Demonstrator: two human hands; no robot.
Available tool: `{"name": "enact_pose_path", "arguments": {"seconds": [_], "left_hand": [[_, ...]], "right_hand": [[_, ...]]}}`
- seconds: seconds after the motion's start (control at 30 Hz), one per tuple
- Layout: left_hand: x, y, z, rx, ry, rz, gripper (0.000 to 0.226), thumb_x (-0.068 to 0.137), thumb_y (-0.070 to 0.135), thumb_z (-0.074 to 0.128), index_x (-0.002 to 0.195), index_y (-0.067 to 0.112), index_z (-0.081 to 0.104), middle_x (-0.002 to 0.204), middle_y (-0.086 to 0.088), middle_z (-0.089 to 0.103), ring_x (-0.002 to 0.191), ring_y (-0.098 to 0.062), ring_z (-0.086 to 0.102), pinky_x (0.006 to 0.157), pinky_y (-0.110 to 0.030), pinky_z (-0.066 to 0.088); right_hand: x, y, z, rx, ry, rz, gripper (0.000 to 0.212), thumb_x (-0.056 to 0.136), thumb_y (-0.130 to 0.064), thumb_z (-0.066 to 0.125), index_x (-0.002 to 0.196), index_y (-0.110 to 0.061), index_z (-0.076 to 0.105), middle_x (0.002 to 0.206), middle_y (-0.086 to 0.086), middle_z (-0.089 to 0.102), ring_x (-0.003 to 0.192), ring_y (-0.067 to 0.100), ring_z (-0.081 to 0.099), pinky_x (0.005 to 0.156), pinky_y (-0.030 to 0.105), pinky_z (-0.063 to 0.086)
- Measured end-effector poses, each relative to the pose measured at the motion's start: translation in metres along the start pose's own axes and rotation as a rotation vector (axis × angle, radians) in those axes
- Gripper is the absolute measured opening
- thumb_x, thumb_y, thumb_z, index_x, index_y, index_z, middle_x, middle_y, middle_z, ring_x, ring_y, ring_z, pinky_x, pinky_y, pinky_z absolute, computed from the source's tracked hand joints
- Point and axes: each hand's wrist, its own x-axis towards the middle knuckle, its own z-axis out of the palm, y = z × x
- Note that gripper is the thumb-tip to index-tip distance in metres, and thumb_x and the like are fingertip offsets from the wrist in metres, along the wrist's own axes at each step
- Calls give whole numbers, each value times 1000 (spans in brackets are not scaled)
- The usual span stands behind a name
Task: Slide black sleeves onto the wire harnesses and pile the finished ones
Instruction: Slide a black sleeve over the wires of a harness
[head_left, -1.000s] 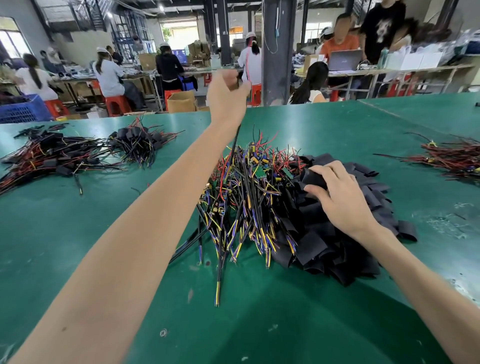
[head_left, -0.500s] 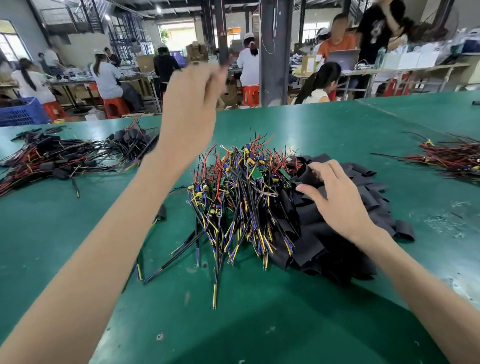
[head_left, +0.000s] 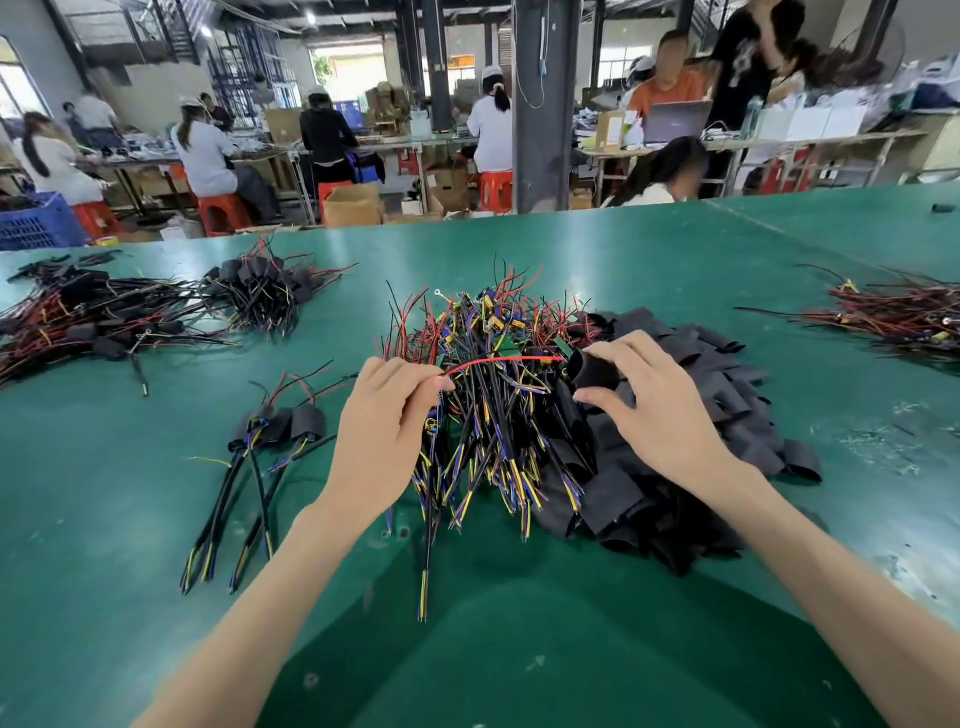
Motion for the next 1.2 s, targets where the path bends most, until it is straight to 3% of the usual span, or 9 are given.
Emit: {"name": "enact_pose_path", "arguments": {"seconds": [0.17,0.33,0.4,0.6,0.83,0.97,1.1,1.2], "left_hand": [[-2,5,0,-72,-18,-12,17,94,6,52,87,5,67,78,2,63,76,-20,45,78,-13,33],[-5,3,1,-55,-74,13,16,93,3,52,86,4,66,76,-3,62,75,-26,47,75,-23,35],[-6,2,2,-41,-76,17,17,94,4,52,86,4,66,76,-2,61,75,-23,45,76,-19,34],[-8,-3,4,-11,-54,-8,21,95,11,48,87,6,67,79,-2,64,77,-27,49,75,-27,37],[-7,-5,6,179,-12,54,17,94,12,55,90,3,69,78,-5,63,72,-28,46,75,-29,38],[-7,-3,8,282,-8,203,25,95,16,48,92,2,69,81,-7,64,76,-24,44,79,-33,39],[-10,2,10,244,-58,256,21,93,15,50,99,3,67,88,-6,62,80,-24,45,80,-34,39],[-12,6,12,214,-127,286,25,88,5,52,109,4,65,97,-8,59,85,-29,50,81,-39,40]], "right_hand": [[0,-2,2,84,17,-34,34,80,-18,73,110,-7,61,104,7,56,87,27,57,78,31,43],[-1,-5,2,195,70,-64,33,79,-9,73,110,-7,62,105,6,57,91,20,55,81,0,34],[-2,-6,2,218,58,-81,33,80,-8,72,111,-8,62,106,4,58,93,21,56,82,2,36],[-3,-7,1,249,20,-142,33,83,-10,69,114,-15,60,111,-13,54,99,15,57,87,34,47],[-2,-11,-1,248,21,-151,34,83,-18,68,116,-15,60,112,-14,52,102,12,55,91,31,45],[-3,-14,-1,124,38,-162,36,82,-23,70,114,-10,63,110,0,58,100,18,53,91,25,38],[-4,-15,0,-59,86,-212,40,77,-27,75,112,-8,66,103,7,61,99,26,51,90,37,38],[-4,-17,-1,-118,113,-265,41,77,-31,73,111,-9,67,100,7,61,100,24,47,90,35,35]]}}
